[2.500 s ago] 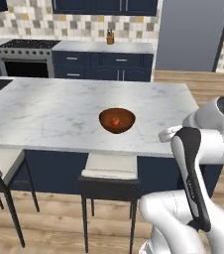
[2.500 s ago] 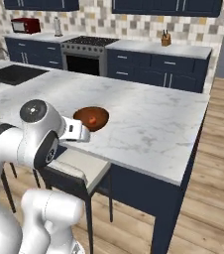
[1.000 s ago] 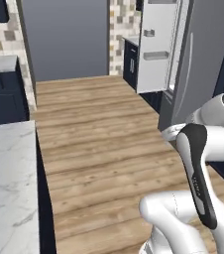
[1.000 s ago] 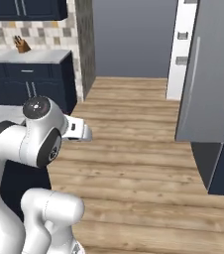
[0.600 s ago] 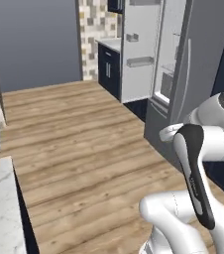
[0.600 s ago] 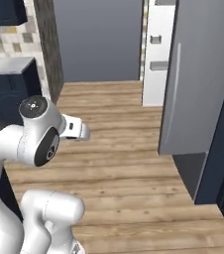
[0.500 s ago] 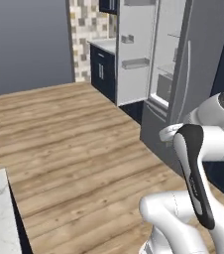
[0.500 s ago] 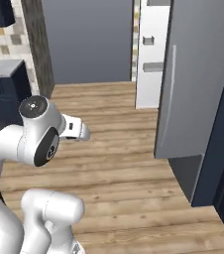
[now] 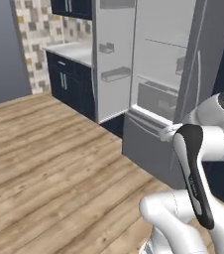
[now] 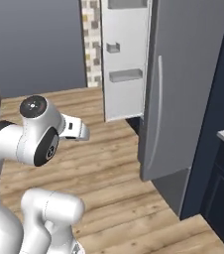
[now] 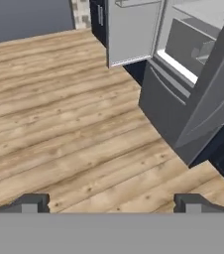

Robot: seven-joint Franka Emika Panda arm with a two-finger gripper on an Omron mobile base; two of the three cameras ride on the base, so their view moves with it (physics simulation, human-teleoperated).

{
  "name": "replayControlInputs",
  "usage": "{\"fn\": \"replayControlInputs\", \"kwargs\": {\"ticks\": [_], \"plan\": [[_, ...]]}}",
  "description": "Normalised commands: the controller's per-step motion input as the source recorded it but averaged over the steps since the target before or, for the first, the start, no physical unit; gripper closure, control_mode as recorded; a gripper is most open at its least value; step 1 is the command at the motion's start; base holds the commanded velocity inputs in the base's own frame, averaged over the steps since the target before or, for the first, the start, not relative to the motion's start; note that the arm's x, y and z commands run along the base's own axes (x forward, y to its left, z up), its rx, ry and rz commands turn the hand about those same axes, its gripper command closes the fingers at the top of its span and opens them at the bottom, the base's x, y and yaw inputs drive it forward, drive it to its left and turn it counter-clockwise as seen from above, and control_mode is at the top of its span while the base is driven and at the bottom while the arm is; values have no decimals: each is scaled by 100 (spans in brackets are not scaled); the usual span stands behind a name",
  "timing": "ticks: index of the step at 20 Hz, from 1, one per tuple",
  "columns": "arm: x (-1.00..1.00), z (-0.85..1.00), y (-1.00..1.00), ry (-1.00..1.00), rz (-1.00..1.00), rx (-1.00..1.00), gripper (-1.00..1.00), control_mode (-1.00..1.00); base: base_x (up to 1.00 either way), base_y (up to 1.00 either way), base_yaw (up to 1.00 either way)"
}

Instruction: Retrieve the apple and kiwi from the fridge and place them into the bowl on the dining table.

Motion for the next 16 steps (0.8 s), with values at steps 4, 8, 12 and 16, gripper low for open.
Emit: {"fn": "replayControlInputs", "kwargs": {"ticks": [4,8,12,16], "plan": [[0,0,0,0,0,0,-100,100,100,54,-45],[0,0,0,0,0,0,-100,100,100,43,-45],[0,0,0,0,0,0,-100,100,99,42,-45],[0,0,0,0,0,0,-100,100,76,25,-46]]}}
